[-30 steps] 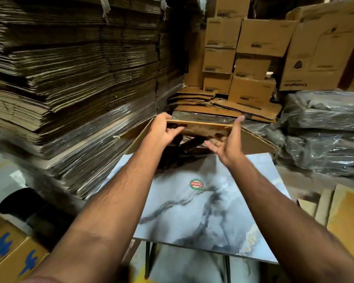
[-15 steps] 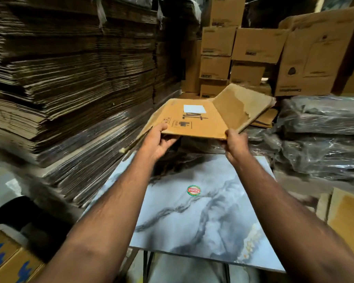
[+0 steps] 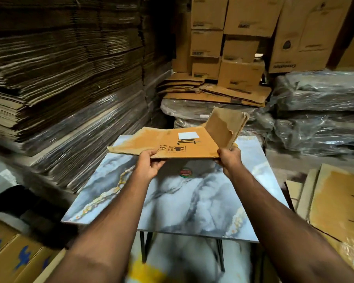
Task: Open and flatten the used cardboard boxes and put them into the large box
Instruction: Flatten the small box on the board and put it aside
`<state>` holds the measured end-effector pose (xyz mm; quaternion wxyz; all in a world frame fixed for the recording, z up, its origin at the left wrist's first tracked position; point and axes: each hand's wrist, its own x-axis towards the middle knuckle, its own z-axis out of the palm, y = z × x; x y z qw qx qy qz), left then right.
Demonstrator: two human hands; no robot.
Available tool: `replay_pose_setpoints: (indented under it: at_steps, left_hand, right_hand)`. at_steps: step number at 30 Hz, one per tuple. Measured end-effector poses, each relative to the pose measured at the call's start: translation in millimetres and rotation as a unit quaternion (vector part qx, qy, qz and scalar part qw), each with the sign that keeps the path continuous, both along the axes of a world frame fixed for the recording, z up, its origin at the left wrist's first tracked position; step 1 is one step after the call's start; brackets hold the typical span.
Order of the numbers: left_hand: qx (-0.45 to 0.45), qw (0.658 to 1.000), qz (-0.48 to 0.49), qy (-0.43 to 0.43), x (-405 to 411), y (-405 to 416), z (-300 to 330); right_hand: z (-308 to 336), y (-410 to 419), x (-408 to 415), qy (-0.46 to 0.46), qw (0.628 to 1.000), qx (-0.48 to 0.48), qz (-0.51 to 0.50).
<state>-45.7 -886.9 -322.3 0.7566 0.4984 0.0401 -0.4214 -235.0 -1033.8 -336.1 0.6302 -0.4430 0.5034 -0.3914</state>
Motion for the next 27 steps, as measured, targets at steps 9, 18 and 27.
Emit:
replay_pose_setpoints:
  at_steps: [9,18,27]
  left_hand:
    - [0.119,0.965,-0.1,-0.21,-16.6,8.3,-17.2]
    - [0.128,0.961,-0.104,-0.222,-34.9,17.7,-21.2]
    - [0.021,0.959,-0.091,-0.268,-20.0,2.9,15.3]
  right_hand:
    - [-12.6,1.9,-30.1,-0.097,0.99,0.101,0.018]
    - [-19.5,4.2,-45.5,0.029,0.997,-0.015,0.066]
    - [15.9,2.6,-51.1,0.047,0.984,-0.17,0.018]
